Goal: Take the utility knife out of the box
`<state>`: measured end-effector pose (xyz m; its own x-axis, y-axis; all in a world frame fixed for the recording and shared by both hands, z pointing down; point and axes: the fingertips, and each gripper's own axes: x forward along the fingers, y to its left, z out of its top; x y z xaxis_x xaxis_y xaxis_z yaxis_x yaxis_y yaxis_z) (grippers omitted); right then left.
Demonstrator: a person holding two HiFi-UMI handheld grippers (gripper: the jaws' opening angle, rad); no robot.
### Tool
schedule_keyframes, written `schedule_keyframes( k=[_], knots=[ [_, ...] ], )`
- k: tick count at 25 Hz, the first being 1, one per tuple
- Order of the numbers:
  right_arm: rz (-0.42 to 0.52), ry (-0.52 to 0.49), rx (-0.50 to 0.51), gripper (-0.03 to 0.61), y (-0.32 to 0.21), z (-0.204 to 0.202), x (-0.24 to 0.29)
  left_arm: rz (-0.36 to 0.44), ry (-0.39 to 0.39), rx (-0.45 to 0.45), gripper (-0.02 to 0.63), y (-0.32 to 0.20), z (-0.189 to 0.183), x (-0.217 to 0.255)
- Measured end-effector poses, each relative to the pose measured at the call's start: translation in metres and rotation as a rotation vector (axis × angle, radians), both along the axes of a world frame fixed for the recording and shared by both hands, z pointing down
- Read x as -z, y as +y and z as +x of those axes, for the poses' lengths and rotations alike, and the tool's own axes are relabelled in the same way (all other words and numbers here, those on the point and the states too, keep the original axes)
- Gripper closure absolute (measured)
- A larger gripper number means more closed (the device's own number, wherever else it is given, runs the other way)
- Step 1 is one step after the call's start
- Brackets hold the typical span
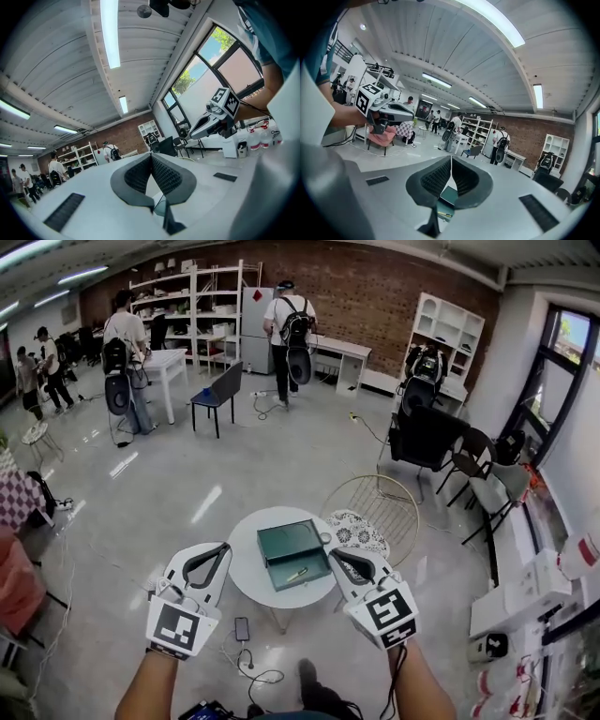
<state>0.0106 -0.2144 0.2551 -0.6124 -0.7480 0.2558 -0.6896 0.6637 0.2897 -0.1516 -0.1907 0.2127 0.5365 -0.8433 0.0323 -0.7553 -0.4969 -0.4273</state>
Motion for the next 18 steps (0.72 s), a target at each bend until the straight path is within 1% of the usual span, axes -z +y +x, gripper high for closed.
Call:
schedule_keyframes(
  k=[6, 9, 13, 18],
  knots=[
    [-0.061, 0.033, 0.078, 0.54, -0.048, -0.002, -0.042, -0.049, -0.007, 0.052, 0.595, -0.039, 0.001, -0.032],
    [-0.083, 0.048, 0.102, 0.54, -0.072, 0.003, -0.064, -0.078, -0.009, 0.064, 0.595, -0.059, 0.007, -0.05],
    [-0.12, 0.067, 0.139, 0.54, -0.107, -0.004, -0.1, -0.094, -0.021, 0.074, 0.595, -0.087, 0.002, -0.077],
    [-0.188, 0.093, 0.184, 0.54, -0.138, -0.013, -0.145, -0.163, -0.033, 0.105, 0.595, -0.109, -0.006, -0.115]
  ],
)
